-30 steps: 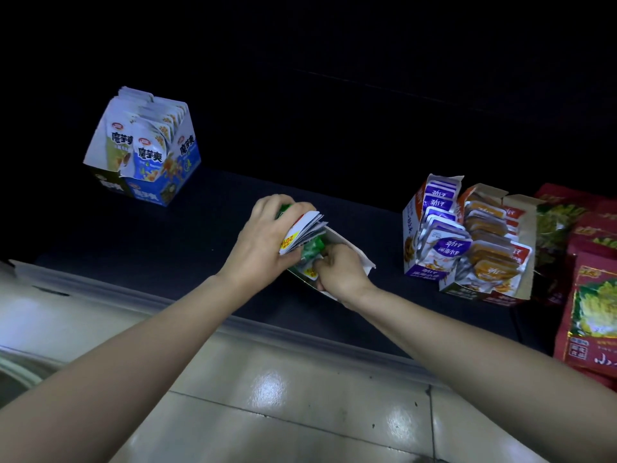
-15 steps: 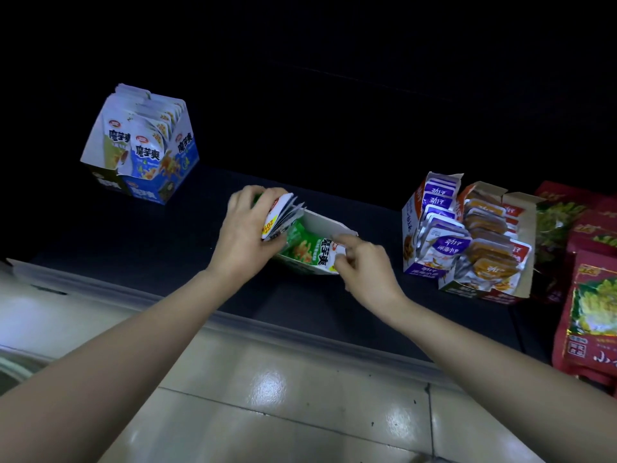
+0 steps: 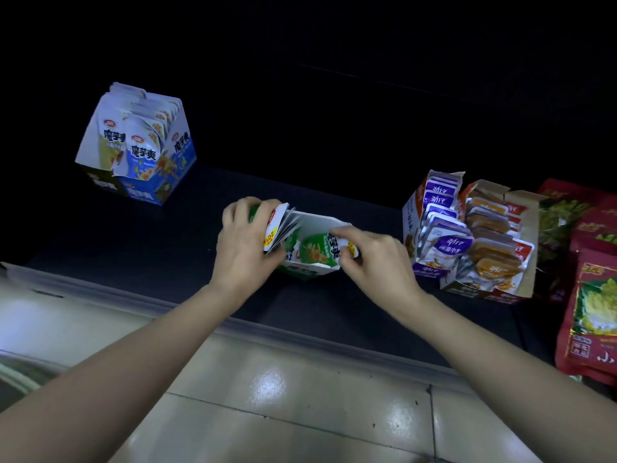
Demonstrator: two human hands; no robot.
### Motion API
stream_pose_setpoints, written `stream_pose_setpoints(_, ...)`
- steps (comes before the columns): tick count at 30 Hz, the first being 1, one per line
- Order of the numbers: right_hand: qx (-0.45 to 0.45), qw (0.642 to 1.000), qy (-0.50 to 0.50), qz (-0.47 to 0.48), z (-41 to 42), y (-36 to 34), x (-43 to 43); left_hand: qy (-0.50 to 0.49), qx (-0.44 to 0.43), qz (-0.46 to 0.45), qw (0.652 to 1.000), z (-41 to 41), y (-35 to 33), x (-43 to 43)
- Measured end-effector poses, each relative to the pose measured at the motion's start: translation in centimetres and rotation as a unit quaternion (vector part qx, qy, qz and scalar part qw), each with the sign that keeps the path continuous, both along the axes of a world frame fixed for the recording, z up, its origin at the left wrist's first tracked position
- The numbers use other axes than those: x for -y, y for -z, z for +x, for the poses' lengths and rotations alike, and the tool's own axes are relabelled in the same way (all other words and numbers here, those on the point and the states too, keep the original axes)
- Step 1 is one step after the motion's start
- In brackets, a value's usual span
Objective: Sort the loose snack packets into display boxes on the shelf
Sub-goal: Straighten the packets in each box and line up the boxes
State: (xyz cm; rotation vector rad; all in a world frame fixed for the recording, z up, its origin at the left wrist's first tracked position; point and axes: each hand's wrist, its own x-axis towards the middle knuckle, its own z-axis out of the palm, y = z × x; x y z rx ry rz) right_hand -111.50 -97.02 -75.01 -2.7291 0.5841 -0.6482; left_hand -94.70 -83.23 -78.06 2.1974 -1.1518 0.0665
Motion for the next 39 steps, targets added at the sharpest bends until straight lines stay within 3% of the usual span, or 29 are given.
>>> stream_pose_setpoints(6,0.001,1.0,-0.025,0.016,0.9,0.9,0.1,0.005,-0.051,0.017,0.999,0.6,1.3,0.1)
stream_pose_setpoints(14,0.006,0.994,0.009,0.107,2.6,0.9,0.5,0.004,-0.138,0.094,0.986,-0.6,1.1,1.1)
stream_pose_setpoints(17,-0.029,0.992,0.015,0.123,2.2,0.7,-0.3,0.03,-0.164,0.115,0.979,0.0,0.9,0.5)
stream_pose_setpoints(21,-0.104,0.991,0.029,0.078,2.3,0.2,-0.8,0.082,-0.197,0.112,0.971,2.0,1.3,-0.9)
stream_pose_setpoints(26,-0.148,0.976,-0.01,0.16,3.4,0.2,-0.8,0.098,-0.17,0.108,0.975,3.0,1.7,-1.9)
stream_pose_setpoints(32,-0.121,0.983,-0.014,0.136,4.8,0.6,0.5,0.032,-0.099,0.124,0.987,-0.6,1.2,-0.9)
stream_pose_setpoints(35,-0.076,0.994,-0.009,0.081,4.1,1.2,0.5,0.1,-0.102,0.149,0.978,-0.3,1.1,-1.1)
stream_pose_setpoints(39,-0.087,0.99,-0.024,0.112,3.4,1.4,0.8,0.187,-0.21,0.106,0.954,2.0,1.5,-2.3)
